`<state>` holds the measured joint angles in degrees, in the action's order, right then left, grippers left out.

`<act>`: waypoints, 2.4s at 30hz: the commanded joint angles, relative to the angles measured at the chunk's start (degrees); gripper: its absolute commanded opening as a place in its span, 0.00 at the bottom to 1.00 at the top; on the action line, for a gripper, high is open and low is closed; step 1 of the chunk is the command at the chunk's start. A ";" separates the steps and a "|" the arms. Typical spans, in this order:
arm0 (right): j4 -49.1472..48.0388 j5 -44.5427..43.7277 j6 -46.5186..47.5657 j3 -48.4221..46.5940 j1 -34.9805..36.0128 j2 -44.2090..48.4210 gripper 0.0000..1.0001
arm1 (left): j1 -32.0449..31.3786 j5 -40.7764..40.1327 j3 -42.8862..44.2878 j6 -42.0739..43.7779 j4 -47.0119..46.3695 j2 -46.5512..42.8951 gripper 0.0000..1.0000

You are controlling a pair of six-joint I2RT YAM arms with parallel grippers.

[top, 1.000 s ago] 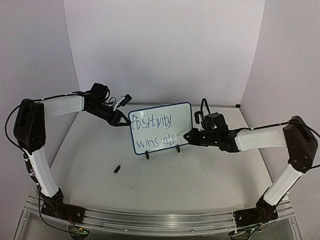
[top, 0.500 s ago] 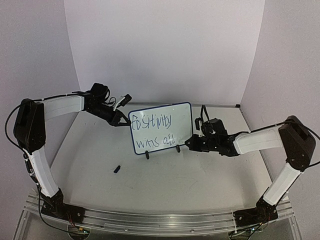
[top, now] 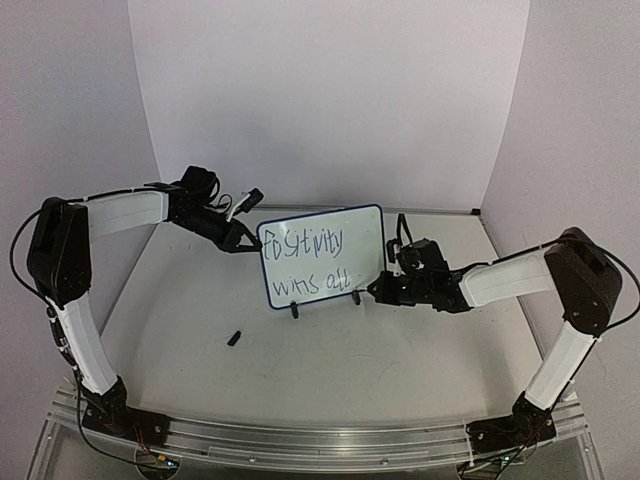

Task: Write a sentence on the whiteboard
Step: Write on the whiteboard with the whiteboard marker without the cap, then pick up the pen cap from the center of the board.

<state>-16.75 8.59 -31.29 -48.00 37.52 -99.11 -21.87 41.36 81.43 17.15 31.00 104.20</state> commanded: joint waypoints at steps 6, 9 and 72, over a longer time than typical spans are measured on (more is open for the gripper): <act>-1.80 -1.98 0.75 -1.88 -0.34 -1.09 0.00 | -0.37 -2.56 1.39 2.29 1.22 -1.71 0.00; -1.80 -2.26 0.78 -1.96 -0.34 -1.24 0.00 | -0.37 -2.60 1.37 2.35 1.25 -1.71 0.00; 21.71 -1.02 4.07 3.32 -0.30 37.33 0.00 | -10.49 -32.80 -41.37 -46.34 -12.38 -28.72 0.68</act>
<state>2.07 7.58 -25.94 -42.65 37.52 -64.08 -31.22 12.27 42.86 -21.65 18.59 77.64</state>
